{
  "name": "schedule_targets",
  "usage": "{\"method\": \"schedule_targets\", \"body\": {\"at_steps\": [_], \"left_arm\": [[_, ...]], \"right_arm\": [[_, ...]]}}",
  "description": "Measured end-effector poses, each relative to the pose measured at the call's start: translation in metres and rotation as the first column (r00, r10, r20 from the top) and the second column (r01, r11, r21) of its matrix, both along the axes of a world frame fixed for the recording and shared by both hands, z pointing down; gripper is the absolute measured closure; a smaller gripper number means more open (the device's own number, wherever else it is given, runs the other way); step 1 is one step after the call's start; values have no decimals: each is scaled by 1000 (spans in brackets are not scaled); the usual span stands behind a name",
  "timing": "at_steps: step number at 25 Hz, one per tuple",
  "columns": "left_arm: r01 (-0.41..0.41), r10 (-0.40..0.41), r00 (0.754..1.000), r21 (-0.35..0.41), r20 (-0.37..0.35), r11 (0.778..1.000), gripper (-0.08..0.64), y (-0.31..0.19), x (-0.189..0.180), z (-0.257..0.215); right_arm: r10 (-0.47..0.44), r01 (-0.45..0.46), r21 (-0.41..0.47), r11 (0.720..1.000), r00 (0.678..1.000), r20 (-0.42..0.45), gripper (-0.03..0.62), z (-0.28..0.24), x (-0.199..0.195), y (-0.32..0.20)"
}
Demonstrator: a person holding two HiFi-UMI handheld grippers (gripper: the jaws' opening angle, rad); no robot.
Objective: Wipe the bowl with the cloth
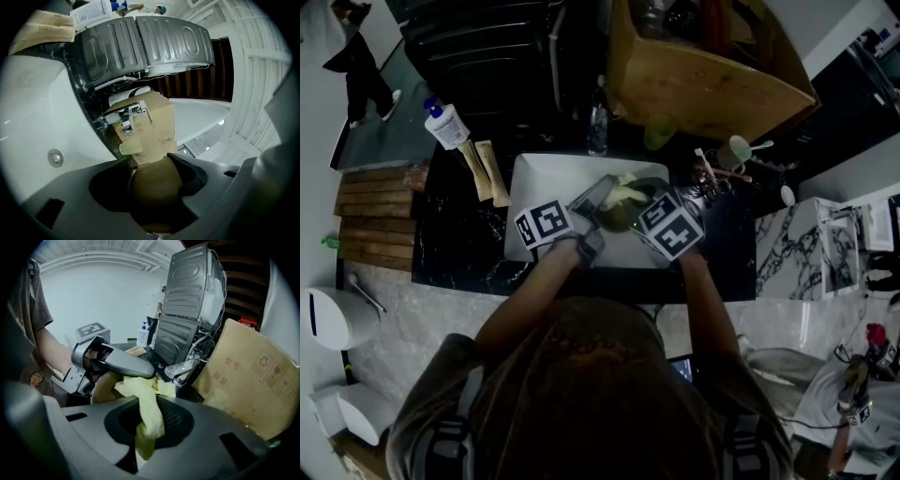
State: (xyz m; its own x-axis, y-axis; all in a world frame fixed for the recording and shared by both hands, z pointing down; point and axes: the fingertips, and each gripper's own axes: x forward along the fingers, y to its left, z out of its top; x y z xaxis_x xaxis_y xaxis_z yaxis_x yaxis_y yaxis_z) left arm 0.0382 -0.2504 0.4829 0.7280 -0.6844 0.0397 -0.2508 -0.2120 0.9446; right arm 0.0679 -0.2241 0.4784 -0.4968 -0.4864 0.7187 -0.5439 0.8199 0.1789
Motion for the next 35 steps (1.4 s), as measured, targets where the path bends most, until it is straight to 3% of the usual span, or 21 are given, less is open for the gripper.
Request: {"method": "schedule_targets", "body": {"at_steps": [21, 35], "left_arm": [[37, -37, 999, -25, 7, 999, 310, -7, -11, 8], [45, -44, 999, -31, 18, 999, 310, -9, -12, 11]], "right_arm": [[-44, 43, -18, 999, 996, -77, 557, 11, 9, 12], [-108, 101, -65, 993, 988, -110, 557, 24, -8, 33]]}}
